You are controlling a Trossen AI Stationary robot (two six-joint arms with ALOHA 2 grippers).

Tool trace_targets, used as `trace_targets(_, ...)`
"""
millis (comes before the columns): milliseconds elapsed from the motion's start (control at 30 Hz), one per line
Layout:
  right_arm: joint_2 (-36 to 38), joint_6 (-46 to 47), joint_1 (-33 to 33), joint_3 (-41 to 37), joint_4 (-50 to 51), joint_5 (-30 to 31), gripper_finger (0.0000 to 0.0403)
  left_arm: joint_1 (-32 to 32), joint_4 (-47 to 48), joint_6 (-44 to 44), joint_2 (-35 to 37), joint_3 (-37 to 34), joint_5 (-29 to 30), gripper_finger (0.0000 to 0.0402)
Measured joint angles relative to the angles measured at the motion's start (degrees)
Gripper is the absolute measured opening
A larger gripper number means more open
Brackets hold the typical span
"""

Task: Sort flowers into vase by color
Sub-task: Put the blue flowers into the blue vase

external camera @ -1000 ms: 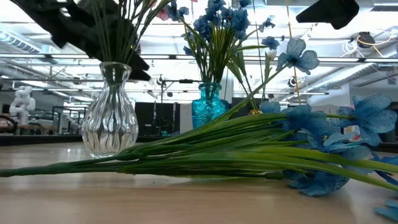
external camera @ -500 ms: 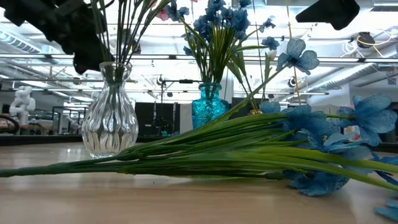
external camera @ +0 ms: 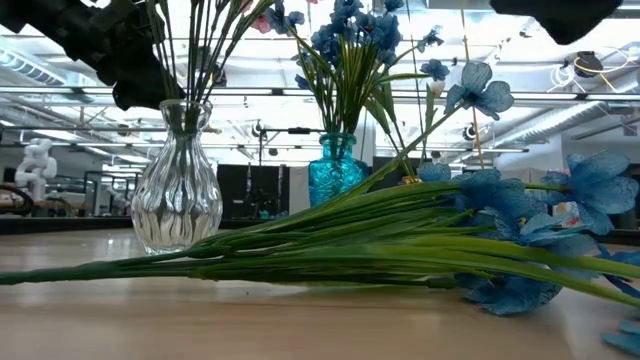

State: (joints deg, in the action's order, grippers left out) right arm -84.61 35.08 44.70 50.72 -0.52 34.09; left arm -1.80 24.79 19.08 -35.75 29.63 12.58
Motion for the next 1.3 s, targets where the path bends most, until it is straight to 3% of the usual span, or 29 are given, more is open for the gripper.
trace_targets(133,-9.5,-3.8,0.0,10.2,4.3,0.0,0.0357,0.0,0.2,0.1,0.0,0.0,2.5,0.0212)
trace_targets(333,-22.7,-6.2,-2.2,28.0,20.1,-0.1,0.0357,0.0,0.2,0.3,0.0,0.0,2.9,0.0212)
trace_targets(500,-30.8,-7.8,-5.3,36.9,26.0,-5.0,0.0356,0.0,0.2,0.6,-0.1,0.0,2.9,0.0212)
trace_targets(867,-38.0,-9.6,-10.0,41.4,29.1,-9.7,0.0352,0.0,1.6,0.3,-0.1,0.0,2.7,0.0212)
trace_targets(1133,-39.7,-9.3,-13.7,41.4,32.8,-18.8,0.035,0.0,1.8,0.1,-0.1,0.0,2.7,0.0212)
trace_targets(1300,-40.1,-8.8,-14.4,41.5,34.7,-21.8,0.0314,0.0,2.1,0.1,-0.1,0.0,2.7,0.0212)
